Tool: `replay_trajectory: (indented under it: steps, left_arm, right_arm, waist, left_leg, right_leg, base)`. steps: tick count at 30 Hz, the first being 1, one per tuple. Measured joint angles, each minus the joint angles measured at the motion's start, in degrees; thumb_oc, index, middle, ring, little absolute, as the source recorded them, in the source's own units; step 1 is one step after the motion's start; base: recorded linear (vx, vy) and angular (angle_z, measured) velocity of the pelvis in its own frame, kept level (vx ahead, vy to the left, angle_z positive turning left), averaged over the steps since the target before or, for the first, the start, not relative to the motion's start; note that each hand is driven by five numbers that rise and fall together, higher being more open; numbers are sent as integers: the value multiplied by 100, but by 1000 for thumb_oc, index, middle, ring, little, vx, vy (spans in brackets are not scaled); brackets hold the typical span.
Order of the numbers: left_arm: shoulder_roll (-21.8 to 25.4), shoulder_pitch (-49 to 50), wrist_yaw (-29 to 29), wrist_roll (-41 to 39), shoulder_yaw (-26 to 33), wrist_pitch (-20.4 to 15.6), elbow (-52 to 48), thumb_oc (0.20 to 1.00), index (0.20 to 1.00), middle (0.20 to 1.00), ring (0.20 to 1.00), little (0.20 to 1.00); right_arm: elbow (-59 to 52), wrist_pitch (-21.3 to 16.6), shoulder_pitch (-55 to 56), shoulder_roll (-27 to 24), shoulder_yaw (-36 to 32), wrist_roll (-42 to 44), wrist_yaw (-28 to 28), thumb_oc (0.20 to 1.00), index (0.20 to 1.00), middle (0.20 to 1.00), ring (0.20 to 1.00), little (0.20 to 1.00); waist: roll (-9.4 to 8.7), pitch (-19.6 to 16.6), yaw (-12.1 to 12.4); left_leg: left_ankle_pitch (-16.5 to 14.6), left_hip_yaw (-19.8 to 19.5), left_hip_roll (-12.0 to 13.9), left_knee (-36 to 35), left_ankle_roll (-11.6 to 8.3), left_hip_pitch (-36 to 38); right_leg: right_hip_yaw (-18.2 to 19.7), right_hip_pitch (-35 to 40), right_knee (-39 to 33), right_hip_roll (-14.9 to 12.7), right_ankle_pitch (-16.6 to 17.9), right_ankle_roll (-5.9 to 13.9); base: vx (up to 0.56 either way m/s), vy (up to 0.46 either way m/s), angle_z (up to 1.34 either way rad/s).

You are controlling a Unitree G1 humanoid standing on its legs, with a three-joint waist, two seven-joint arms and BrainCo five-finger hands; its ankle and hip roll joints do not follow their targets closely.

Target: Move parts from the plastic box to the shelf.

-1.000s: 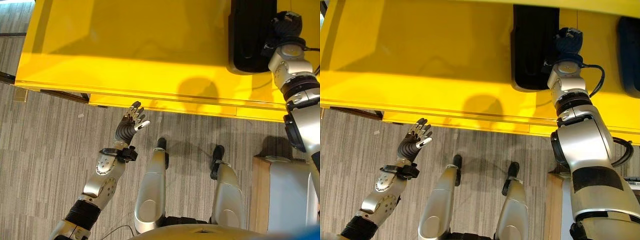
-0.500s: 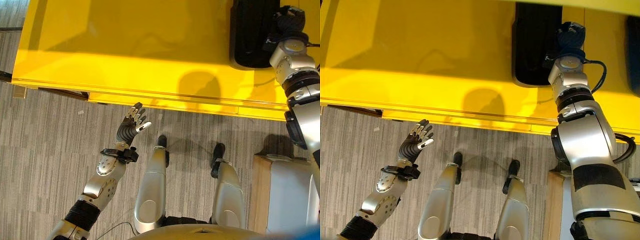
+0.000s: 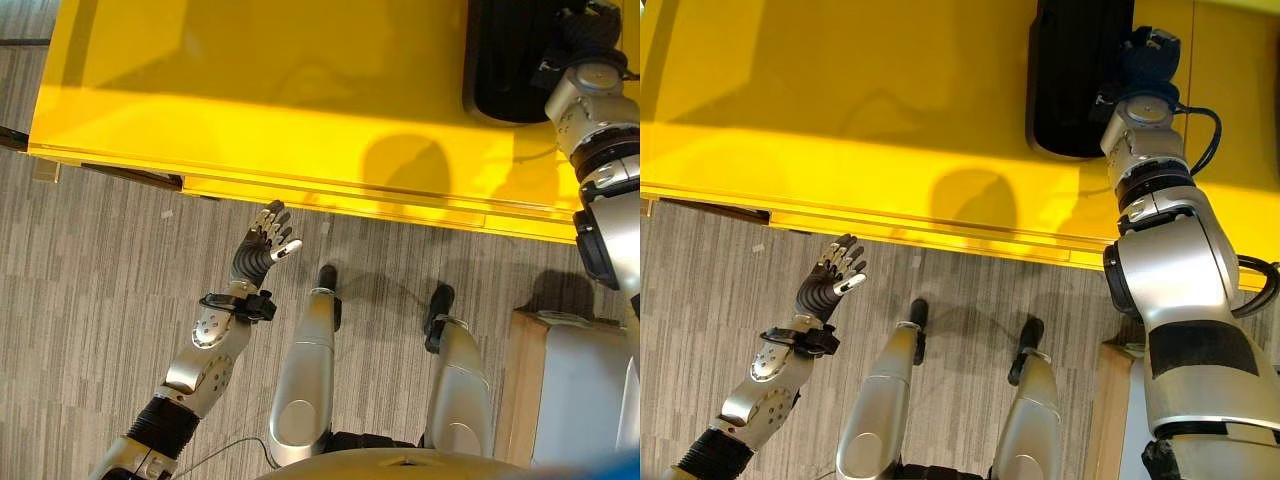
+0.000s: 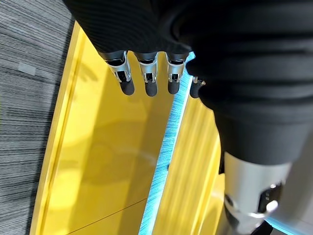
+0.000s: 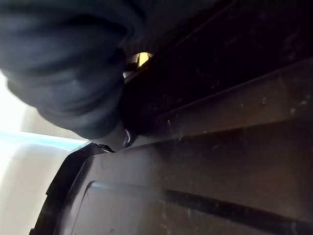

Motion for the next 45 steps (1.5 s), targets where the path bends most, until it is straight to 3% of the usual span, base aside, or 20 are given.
replay_trajectory:
  steps: [1, 2, 21, 27, 31, 36, 38, 41, 43, 45]
  left_arm:
    - [3, 0, 2, -31, -1, -1, 0, 1000, 1000, 1000, 1000, 1000]
    - [11, 0, 4, -32, 0, -5, 0, 1000, 1000, 1000, 1000, 1000]
    - [166, -12, 9, -90, -7, -76, -9, 1000, 1000, 1000, 1000, 1000]
    - [215, 53, 9, -93, 60, -96, -15, 1000, 1000, 1000, 1000, 1000]
    - [212, 109, 11, -96, 158, -96, -16, 1000, 1000, 1000, 1000, 1000]
    - [213, 361, 121, -102, 309, -78, -10, 1000, 1000, 1000, 1000, 1000]
    - [196, 476, 125, -102, 462, -62, 8, 1000, 1000, 1000, 1000, 1000]
    - [202, 608, 108, -97, 481, -35, 55, 1000, 1000, 1000, 1000, 1000]
    - [173, 705, 85, -91, 489, -30, 56, 1000, 1000, 1000, 1000, 1000]
    - [-239, 999, 60, -75, 577, 129, 91, 1000, 1000, 1000, 1000, 1000]
  right_arm:
    - [98, 0, -5, 0, 4, -2, 0, 200, 200, 200, 200, 200]
    - [178, 0, -9, 0, 3, -1, -2, 1000, 1000, 1000, 1000, 1000]
    - [58, -7, -317, 32, 262, -120, -231, 1000, 1000, 1000, 1000, 1000]
    - [-576, -65, -310, 226, 383, -141, -328, 1000, 1000, 1000, 1000, 1000]
    - [-1854, -199, -44, 388, 381, -378, -471, 1000, 1000, 1000, 1000, 1000]
    - [-4176, -355, 1247, 257, -177, -989, -692, 1000, 1000, 1000, 1000, 1000]
    - [-5641, -466, 2391, 234, -764, -1323, -729, 1000, 1000, 1000, 1000, 1000]
    - [-5776, -522, 3137, 195, -1097, -1569, -771, 1000, 1000, 1000, 1000, 1000]
    - [-6312, -530, 4124, 279, -1451, -1707, -760, 1000, 1000, 1000, 1000, 1000]
    - [-7427, -561, 6233, 826, -1842, -2156, -561, 1000, 1000, 1000, 1000, 1000]
  waist:
    - [1, 1, 0]
    - [2, 1, -3]
    - [36, -18, -76]
    - [13, -31, -248]
    - [-70, -71, -455]
    - [-286, -167, -627]
    - [-403, -243, -632]
    - [-416, -261, -672]
    - [-417, -322, -693]
    - [-364, -375, -705]
  left_leg:
    - [0, 0, -13, 17, 0, 17]
    - [0, -1, -19, 35, 1, 20]
    - [7, 10, -5, 34, 12, 103]
    - [-28, 76, 70, 34, 67, 122]
    - [-29, 164, 109, 46, 60, 233]
    - [-81, 241, 192, -16, 26, 474]
    - [-120, 292, 248, -51, 56, 526]
    - [-167, 312, 318, -107, 54, 718]
    - [-149, 325, 346, -289, 27, 894]
    - [-11, 377, 449, -920, -133, 1652]
  right_leg:
    - [0, 22, 15, -13, 0, 0]
    - [0, 27, 29, -18, 0, 0]
    - [8, 127, 1, -10, 36, 17]
    - [42, 225, -295, 81, 184, -32]
    - [105, 313, -373, 121, 276, -6]
    - [140, 488, -427, 170, 270, -30]
    - [160, 512, -441, 205, 232, -72]
    - [181, 635, -433, 265, 199, -94]
    - [198, 700, -466, 304, 152, -119]
    - [157, 1300, -831, 415, 140, -155]
  base:
    - [0, 0, 0]
    - [0, 0, 0]
    - [0, 0, 0]
    - [2, 10, -10]
    - [-1, 10, -10]
    - [4, -20, -7]
    - [5, -43, -14]
    - [27, -39, -14]
    - [78, -77, -13]
    - [153, -125, -14]
